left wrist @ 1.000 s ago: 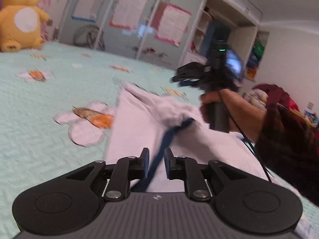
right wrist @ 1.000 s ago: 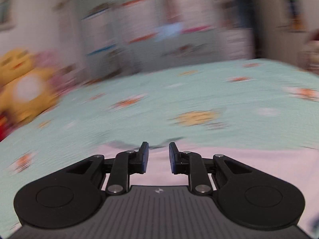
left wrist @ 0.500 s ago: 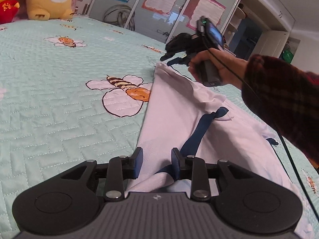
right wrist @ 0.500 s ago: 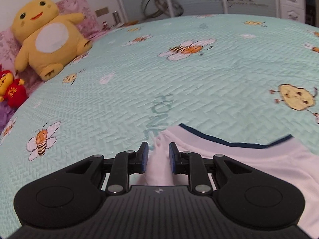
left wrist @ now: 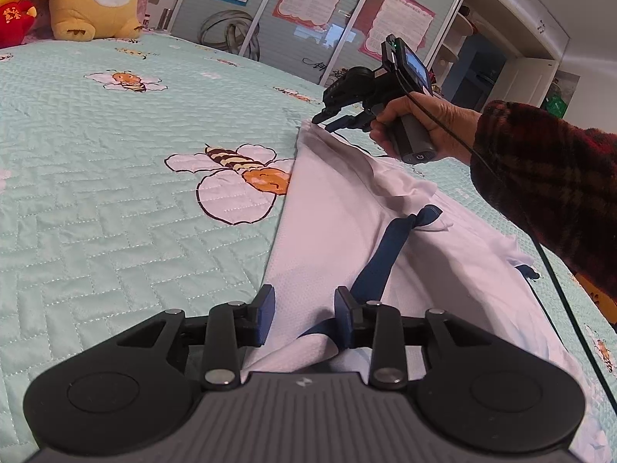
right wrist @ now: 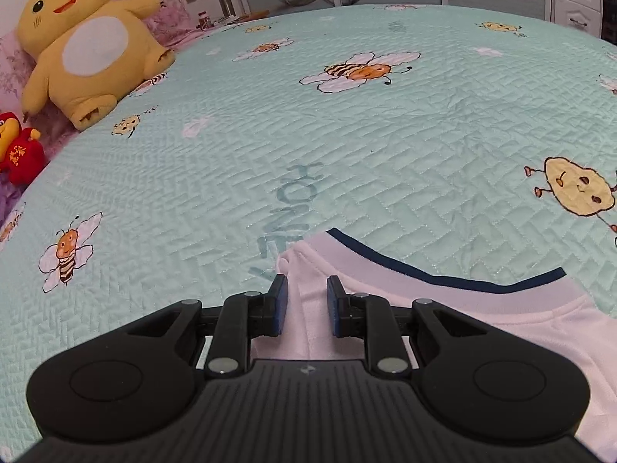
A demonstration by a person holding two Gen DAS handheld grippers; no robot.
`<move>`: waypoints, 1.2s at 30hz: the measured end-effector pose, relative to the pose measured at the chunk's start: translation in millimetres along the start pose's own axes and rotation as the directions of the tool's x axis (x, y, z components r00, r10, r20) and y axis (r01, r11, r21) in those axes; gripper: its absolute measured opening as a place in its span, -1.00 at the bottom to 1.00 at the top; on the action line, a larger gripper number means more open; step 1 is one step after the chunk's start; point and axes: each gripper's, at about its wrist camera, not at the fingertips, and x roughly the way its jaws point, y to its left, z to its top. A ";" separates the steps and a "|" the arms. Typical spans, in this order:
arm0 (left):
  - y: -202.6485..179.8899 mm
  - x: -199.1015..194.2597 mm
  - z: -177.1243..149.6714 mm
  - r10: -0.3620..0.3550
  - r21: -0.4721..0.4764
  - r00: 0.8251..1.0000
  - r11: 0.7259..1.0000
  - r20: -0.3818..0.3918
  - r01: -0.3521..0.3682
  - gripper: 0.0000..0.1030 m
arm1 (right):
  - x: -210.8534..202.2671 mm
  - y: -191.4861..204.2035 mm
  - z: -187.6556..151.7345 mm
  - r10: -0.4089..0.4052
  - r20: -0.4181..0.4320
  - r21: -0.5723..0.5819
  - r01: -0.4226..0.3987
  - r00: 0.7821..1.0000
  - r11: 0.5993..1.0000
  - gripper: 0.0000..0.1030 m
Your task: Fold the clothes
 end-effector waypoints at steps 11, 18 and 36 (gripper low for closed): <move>-0.7 -1.0 -0.5 -0.012 0.001 1.000 1.000 -0.001 0.012 -0.17 | -7.7 56.4 -24.6 -0.116 0.008 -0.345 0.111 0.993 0.932 -0.33; -0.2 -1.2 -0.1 -0.018 -0.002 1.000 1.000 -0.002 0.018 -0.14 | -21.6 43.8 -32.4 -0.193 0.101 -0.398 0.217 0.976 0.892 -0.35; -0.8 -0.6 -0.9 -0.033 0.002 0.999 0.999 -0.003 0.033 -0.03 | 9.1 37.3 -23.0 -0.182 0.087 -0.361 0.201 0.979 0.910 -0.45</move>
